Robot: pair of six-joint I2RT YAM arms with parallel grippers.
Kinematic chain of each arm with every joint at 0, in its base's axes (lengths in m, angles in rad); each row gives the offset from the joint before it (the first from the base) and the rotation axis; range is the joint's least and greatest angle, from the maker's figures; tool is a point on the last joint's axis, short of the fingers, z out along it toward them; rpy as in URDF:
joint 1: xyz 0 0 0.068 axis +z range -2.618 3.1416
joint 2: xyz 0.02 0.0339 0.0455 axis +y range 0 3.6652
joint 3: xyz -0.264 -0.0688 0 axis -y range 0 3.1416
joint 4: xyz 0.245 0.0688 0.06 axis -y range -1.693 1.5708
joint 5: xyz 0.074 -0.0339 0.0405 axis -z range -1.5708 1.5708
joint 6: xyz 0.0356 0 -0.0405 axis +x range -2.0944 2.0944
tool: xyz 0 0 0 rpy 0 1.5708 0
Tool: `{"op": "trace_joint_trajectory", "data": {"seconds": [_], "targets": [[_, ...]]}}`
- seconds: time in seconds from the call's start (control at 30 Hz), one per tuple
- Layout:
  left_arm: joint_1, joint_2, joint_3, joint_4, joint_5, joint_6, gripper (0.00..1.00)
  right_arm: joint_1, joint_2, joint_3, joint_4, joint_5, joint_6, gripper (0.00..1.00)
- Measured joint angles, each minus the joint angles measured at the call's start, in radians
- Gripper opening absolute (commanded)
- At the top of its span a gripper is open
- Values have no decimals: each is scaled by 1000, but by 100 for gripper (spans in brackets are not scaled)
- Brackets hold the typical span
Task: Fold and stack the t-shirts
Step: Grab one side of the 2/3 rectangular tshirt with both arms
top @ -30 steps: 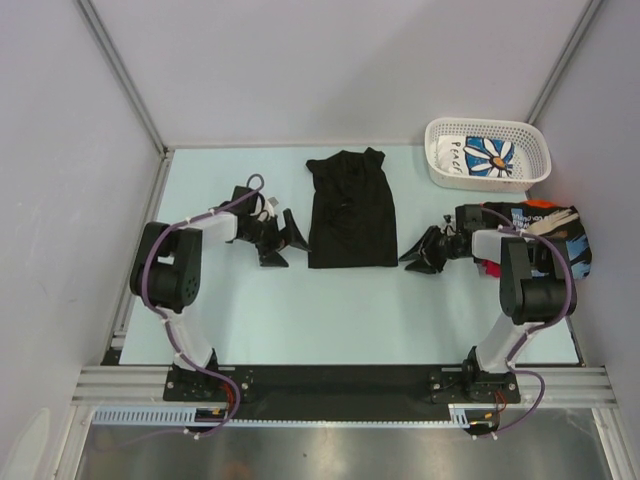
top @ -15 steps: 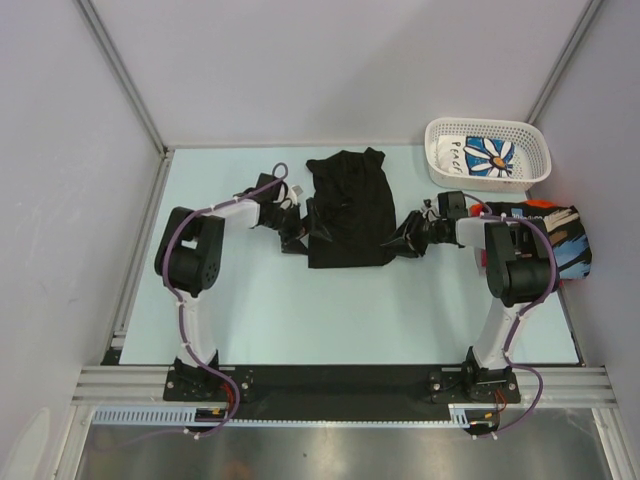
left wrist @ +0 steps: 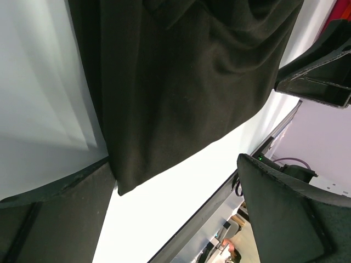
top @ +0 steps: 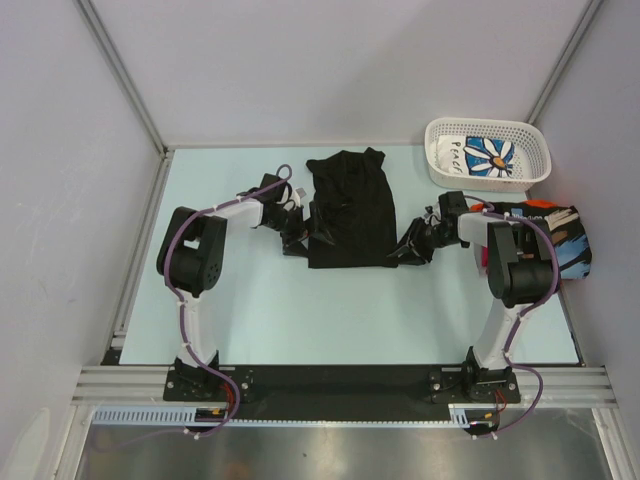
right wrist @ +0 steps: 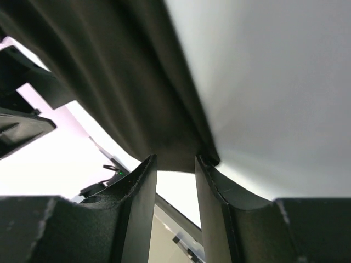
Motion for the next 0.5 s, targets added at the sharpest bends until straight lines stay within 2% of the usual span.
{"op": "trace_joint_trajectory", "data": {"seconds": [0.5], "targets": [[0,0,0,-8,1,10,100,-56,-27,-2,-85,52,-85,39]]}}
